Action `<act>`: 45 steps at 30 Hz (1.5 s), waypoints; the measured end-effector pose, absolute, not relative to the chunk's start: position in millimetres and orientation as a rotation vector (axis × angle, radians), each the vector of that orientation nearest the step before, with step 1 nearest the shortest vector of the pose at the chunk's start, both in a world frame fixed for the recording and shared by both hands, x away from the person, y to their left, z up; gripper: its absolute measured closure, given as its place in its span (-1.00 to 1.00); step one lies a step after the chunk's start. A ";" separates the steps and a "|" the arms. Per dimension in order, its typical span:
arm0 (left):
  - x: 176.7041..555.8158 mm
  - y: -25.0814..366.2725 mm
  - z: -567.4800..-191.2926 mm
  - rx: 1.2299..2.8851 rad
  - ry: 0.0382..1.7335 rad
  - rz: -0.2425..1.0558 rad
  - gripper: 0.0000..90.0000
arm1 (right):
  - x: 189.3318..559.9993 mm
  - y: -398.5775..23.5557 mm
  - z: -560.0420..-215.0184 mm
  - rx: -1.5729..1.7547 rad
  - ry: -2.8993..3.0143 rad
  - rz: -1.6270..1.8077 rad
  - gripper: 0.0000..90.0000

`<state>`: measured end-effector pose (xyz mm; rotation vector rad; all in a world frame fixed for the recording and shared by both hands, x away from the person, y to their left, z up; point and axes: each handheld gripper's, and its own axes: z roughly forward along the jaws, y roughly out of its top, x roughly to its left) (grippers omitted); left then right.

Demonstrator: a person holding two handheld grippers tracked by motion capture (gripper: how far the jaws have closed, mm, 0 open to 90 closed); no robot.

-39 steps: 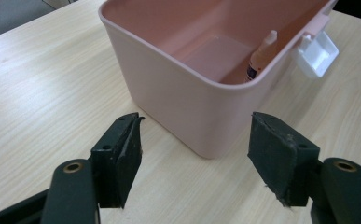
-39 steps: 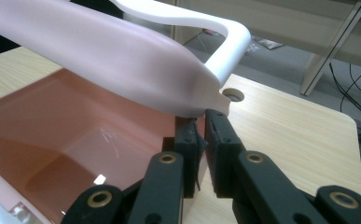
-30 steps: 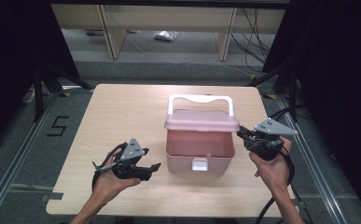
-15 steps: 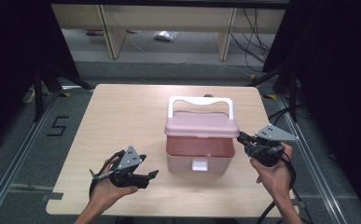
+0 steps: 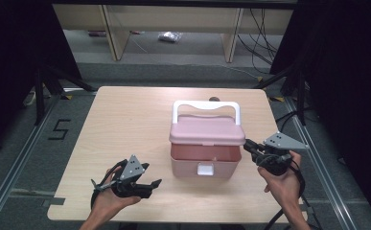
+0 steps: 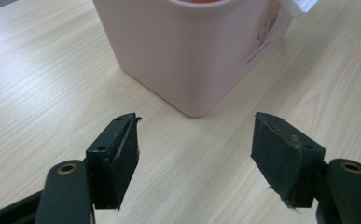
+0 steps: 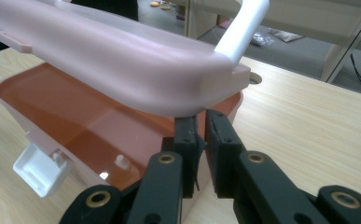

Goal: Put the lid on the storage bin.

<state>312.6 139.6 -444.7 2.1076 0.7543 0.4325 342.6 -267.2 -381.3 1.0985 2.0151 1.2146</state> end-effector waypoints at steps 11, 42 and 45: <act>302.5 140.3 -453.4 2.132 0.750 0.434 -0.32 | 339.9 -268.6 -388.7 1.082 2.031 1.215 0.85; 286.3 145.4 -472.4 2.162 0.749 0.416 -0.34 | 329.7 -271.8 -402.6 1.114 2.105 1.186 0.77; 286.4 147.1 -472.7 2.173 0.759 0.416 -0.35 | 329.7 -272.4 -403.6 1.114 2.109 1.195 0.76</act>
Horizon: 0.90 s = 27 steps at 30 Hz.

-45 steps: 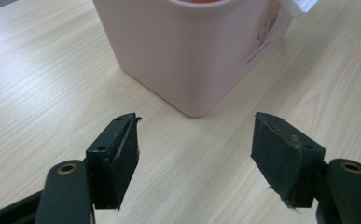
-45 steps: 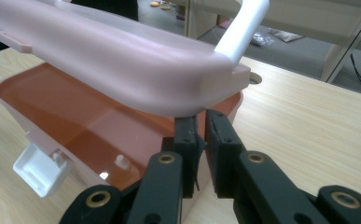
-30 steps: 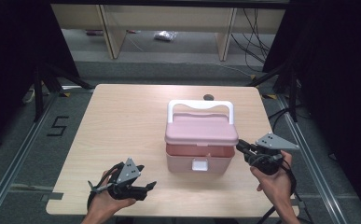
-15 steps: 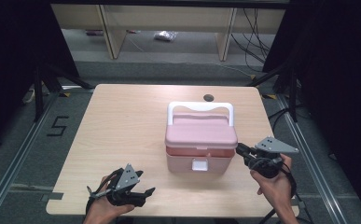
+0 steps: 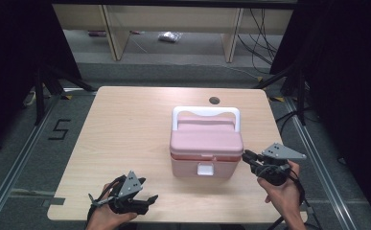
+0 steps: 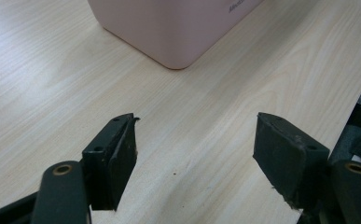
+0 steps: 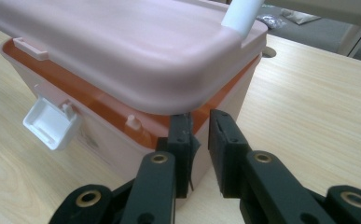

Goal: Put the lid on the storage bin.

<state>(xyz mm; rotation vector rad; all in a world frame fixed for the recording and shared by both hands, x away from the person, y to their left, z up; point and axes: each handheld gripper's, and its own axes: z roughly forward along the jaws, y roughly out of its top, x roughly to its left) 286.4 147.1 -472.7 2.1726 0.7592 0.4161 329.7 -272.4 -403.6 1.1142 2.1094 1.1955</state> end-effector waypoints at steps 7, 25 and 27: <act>283.9 147.3 -477.7 2.154 0.777 0.397 -0.35 | 328.2 -274.2 -409.0 1.130 2.121 1.175 0.74; 276.0 150.0 -481.0 2.148 0.783 0.386 -0.36 | 323.4 -279.2 -410.6 1.133 2.122 1.190 0.67; 275.1 150.7 -480.4 2.154 0.783 0.383 -0.36 | 322.6 -280.0 -411.6 1.125 2.115 1.198 0.53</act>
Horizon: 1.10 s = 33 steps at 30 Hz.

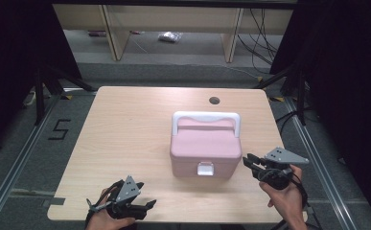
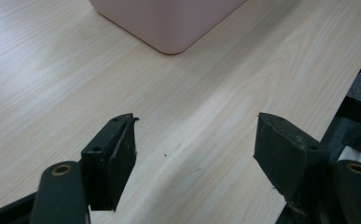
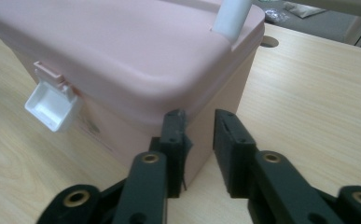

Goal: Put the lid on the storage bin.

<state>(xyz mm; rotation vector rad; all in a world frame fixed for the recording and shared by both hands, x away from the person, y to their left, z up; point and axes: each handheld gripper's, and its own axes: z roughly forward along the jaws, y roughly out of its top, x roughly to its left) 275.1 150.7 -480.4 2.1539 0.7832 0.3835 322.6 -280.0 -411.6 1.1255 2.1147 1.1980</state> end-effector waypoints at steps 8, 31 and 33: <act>272.8 154.1 -479.1 2.152 0.789 0.393 -0.36 | 317.9 -289.7 -419.7 1.232 2.076 1.213 -0.05; 266.2 156.4 -481.7 2.134 0.813 0.394 -0.41 | 293.6 -290.5 -444.0 1.289 2.115 1.295 -0.65; 265.9 156.2 -482.9 2.125 0.813 0.391 -0.43 | 294.2 -293.6 -445.1 1.206 2.111 1.271 -0.65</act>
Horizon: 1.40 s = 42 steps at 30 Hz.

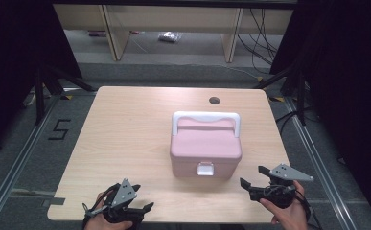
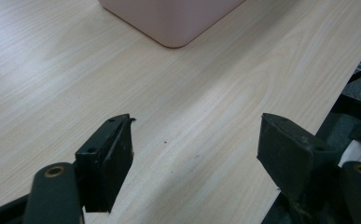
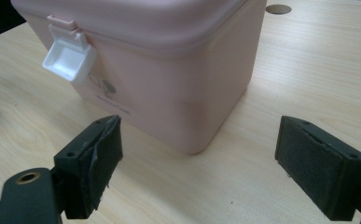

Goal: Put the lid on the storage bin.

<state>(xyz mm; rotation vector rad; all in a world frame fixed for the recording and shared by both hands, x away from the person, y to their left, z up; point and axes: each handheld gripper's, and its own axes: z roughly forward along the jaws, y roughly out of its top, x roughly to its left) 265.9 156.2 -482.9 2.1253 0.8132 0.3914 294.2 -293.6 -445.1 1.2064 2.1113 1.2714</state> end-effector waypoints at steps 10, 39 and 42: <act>263.3 157.1 -485.6 2.103 0.834 0.364 -0.60 | 282.9 -291.3 -454.7 1.195 2.156 1.291 -0.65; 254.3 156.3 -491.3 2.162 0.806 0.384 -0.59 | 247.6 -286.7 -481.5 1.302 2.278 1.161 -0.64; 254.8 156.0 -491.6 2.173 0.789 0.383 -0.59 | 245.7 -284.4 -485.4 1.320 2.296 1.155 -0.64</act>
